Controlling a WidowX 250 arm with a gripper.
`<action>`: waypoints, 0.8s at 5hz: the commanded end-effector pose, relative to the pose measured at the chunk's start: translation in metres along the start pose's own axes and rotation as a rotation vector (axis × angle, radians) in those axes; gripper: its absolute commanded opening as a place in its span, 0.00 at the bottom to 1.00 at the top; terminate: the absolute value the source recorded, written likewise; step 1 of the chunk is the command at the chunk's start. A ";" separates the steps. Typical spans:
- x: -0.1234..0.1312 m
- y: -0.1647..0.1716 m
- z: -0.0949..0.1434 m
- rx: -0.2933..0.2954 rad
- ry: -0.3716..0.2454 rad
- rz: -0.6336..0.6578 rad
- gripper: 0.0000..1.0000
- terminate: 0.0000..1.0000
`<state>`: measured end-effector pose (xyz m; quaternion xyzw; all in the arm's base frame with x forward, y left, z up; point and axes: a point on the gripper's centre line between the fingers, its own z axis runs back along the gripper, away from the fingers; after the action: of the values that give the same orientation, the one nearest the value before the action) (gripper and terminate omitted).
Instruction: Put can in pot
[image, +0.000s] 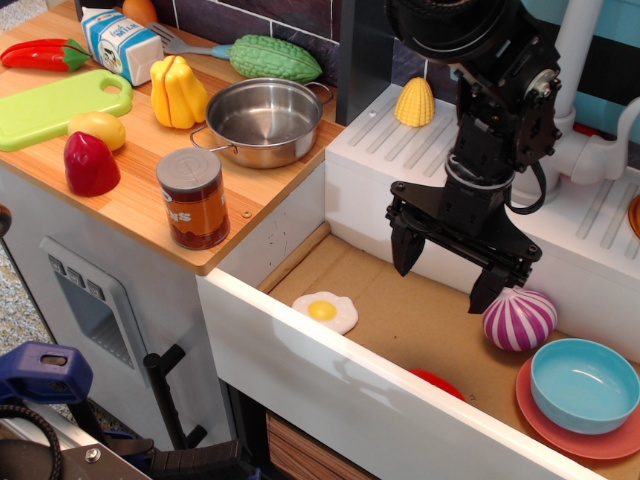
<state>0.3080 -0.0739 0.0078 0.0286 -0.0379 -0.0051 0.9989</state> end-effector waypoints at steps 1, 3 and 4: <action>0.000 0.000 0.000 0.000 0.000 0.000 1.00 0.00; -0.013 0.050 0.054 0.165 0.023 -0.008 1.00 0.00; -0.031 0.094 0.083 0.252 0.057 -0.078 1.00 0.00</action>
<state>0.2509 0.0430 0.0981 0.1718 0.0096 -0.0525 0.9837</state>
